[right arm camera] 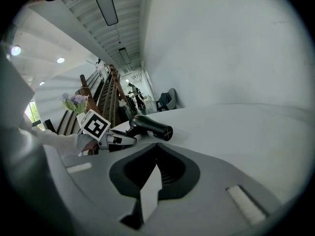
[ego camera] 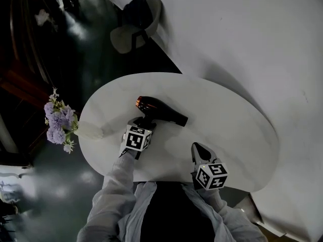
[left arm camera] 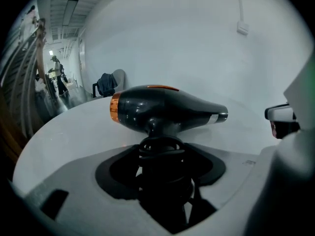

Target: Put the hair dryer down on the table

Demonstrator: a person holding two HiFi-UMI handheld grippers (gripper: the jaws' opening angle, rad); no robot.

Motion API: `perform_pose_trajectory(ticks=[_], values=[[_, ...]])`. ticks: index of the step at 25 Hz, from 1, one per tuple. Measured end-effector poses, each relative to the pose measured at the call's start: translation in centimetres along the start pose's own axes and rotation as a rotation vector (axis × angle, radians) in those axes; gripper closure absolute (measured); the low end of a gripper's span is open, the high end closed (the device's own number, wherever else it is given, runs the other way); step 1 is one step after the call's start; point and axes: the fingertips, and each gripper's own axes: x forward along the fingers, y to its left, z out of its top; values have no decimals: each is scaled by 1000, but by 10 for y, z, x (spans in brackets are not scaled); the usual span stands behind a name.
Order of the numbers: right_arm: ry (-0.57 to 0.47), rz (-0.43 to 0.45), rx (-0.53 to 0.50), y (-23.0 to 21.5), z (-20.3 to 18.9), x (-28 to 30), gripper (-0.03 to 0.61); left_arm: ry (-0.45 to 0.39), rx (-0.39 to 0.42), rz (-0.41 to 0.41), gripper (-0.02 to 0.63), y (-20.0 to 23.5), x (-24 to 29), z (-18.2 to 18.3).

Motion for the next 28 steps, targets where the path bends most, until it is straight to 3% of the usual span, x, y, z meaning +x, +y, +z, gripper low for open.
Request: perform_pose_trajectory(ticks=[3,6,9,15,22,28], values=[[-3,-1,5,4,-2,1,571,13,19,-9,334,-3,1,-3],[-23,-12,0,9,0,-2,571,0,72,-8,249,-4,-3,-2],[-47,-28,-5,13,4,-8,571,-39,125,-11,204,-3,-15,5],[-82,-54,-11,36,1,-27,571,-182,38,-55,201,-1,-74,22],[-168,-53,-5,88,7,-61,571,-336,-79,-157,298,-13,-160,22],[-215,-61,-36,134,-2,-88,571,-417,-51,-193,435,-26,-220,0]])
